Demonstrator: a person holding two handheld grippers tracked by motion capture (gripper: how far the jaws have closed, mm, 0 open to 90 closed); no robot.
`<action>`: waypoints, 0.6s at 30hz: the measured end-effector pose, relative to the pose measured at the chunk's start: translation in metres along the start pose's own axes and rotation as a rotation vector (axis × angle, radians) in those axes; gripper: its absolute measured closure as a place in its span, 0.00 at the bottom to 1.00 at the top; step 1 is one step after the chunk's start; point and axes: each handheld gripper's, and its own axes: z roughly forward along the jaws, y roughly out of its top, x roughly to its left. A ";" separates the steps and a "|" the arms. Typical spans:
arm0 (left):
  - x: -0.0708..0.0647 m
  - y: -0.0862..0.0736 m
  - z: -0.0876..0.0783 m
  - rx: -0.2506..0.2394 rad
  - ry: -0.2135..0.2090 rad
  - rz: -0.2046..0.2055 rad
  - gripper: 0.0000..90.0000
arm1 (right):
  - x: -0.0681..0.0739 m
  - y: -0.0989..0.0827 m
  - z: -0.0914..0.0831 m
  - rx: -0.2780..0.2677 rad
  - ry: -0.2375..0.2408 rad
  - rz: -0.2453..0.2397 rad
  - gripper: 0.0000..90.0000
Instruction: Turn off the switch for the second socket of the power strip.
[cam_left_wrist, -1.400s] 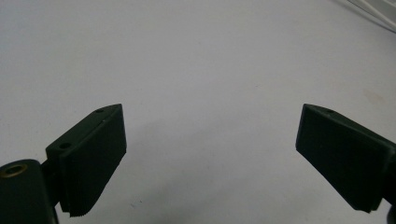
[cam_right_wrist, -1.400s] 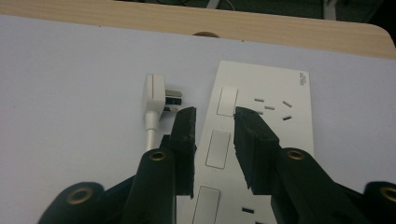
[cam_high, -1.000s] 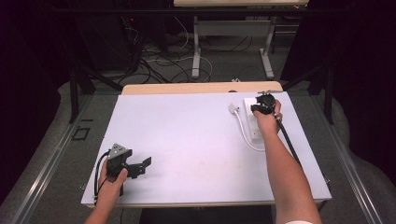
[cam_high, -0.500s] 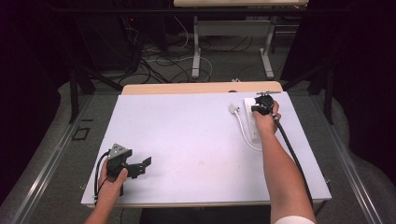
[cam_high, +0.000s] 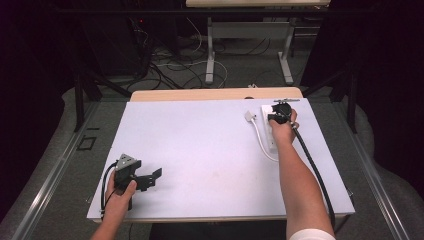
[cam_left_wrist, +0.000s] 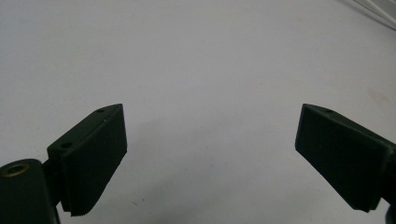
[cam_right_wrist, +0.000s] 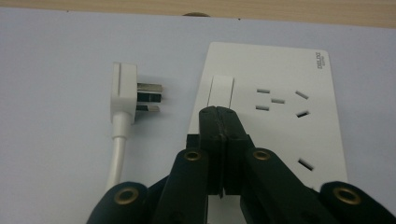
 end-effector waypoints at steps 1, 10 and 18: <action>0.000 0.000 0.000 0.002 0.000 0.001 0.10 | 0.000 0.000 0.000 -0.002 -0.001 0.002 1.00; 0.000 0.000 -0.001 0.009 -0.005 0.006 0.10 | 0.000 0.000 0.001 -0.004 0.001 -0.003 1.00; 0.000 0.000 -0.001 0.011 -0.006 0.004 0.10 | 0.001 -0.001 0.003 0.000 -0.007 0.001 1.00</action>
